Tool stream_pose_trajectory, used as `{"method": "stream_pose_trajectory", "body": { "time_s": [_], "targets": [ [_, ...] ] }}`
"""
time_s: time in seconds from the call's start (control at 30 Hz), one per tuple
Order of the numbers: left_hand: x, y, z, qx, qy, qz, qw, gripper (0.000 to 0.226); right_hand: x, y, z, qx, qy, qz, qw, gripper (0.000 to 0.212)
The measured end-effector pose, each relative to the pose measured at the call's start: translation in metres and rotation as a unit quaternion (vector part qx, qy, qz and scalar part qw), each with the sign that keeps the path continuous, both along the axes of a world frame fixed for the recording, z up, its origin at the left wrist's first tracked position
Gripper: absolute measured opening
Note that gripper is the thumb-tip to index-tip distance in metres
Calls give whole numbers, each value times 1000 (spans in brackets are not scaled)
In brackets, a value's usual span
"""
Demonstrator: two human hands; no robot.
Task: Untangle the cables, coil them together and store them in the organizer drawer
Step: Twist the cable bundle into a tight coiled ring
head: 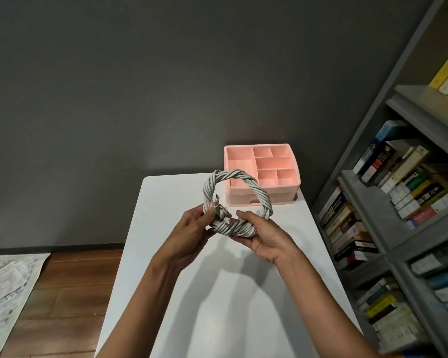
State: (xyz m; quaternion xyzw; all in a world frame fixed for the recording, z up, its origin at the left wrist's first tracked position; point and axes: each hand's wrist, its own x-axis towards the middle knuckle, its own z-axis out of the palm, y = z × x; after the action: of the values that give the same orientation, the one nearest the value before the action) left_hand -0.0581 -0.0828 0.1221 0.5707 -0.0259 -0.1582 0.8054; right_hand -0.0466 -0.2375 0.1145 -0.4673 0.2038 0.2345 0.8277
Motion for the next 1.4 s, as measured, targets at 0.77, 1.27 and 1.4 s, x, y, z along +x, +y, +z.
{"method": "stream_pose_trajectory", "body": {
  "time_s": [0.77, 1.27, 1.4],
  "targets": [
    [7, -12, -17, -264, 209, 193, 922, 58, -12, 28, -19, 165, -56, -92, 980, 9],
    [-3, -15, -22, -347, 273, 62, 895, 68, -17, 20, -14, 183, -138, -48, 972, 50],
    [-6, -23, -21, -299, 236, 128, 916, 77, -8, 24, -23, 147, -26, -108, 983, 51]
  ]
}}
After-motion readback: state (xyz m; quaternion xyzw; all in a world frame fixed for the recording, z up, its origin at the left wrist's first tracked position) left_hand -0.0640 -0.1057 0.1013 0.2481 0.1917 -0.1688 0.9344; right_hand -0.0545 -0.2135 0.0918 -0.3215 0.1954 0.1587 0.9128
